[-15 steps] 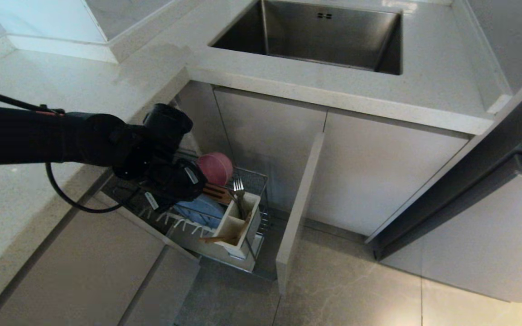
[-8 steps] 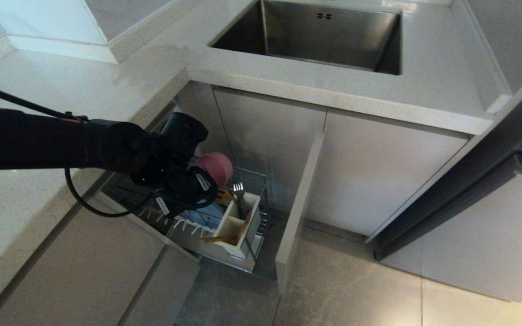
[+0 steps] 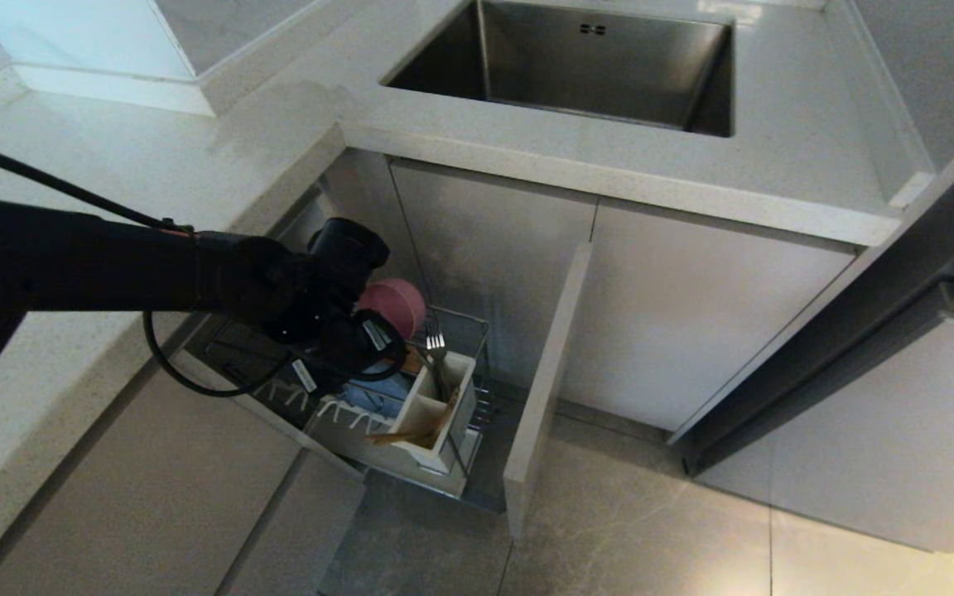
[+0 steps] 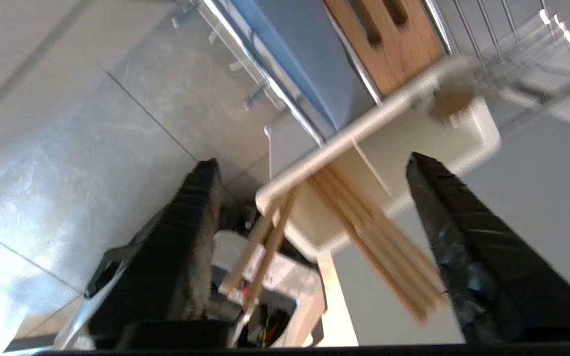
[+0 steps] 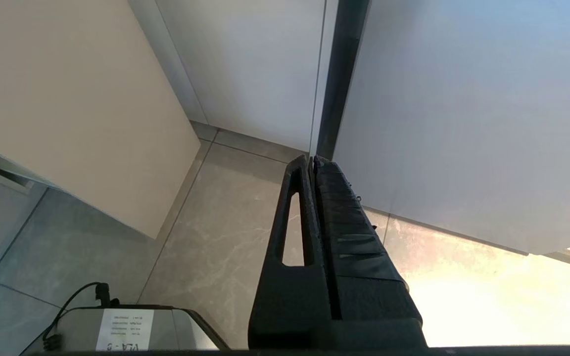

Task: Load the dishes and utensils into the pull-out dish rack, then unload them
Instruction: Take the plate out of the cupboard

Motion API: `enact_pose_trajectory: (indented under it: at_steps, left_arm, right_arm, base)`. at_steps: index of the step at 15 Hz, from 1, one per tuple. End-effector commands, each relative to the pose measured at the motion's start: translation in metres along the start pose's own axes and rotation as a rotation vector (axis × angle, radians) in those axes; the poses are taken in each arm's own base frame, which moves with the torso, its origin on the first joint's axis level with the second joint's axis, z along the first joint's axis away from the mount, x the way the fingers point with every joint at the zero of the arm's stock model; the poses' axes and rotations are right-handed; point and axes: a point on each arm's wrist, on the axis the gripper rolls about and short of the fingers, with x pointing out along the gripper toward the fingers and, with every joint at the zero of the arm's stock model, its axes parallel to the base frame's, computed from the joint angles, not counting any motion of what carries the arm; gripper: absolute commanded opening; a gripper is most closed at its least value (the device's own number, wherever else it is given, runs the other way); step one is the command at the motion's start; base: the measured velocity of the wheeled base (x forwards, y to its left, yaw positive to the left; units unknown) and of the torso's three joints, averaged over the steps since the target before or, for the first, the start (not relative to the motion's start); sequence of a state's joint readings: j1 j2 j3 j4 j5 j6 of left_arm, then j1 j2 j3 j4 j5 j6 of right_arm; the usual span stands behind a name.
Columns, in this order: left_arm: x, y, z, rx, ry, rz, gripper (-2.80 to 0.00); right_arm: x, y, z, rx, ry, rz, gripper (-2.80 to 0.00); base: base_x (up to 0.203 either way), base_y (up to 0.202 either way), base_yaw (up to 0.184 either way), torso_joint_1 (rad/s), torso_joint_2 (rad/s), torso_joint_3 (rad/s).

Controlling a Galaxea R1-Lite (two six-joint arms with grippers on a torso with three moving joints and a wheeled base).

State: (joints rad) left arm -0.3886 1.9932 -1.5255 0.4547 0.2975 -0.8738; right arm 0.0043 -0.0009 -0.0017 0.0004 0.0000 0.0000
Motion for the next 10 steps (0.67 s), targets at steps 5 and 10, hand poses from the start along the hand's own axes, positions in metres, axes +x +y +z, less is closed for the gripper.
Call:
enact_pose_trajectory:
  at_steps: [5,10]
  left_arm:
    - [0.029,-0.005,0.002,0.006,-0.041,0.053,0.00]
    - [0.046,-0.005,0.011,-0.002,-0.060,0.058,0.00]
  right_arm:
    - [0.000,0.000,0.000,0.000,0.001,0.000,-2.80]
    - [0.000,0.000,0.000,0.000,0.001,0.000,-2.80]
  base:
    - [0.000,0.000,0.000,0.000,0.00,0.000]
    - [0.000,0.000,0.000,0.000,0.00,0.000]
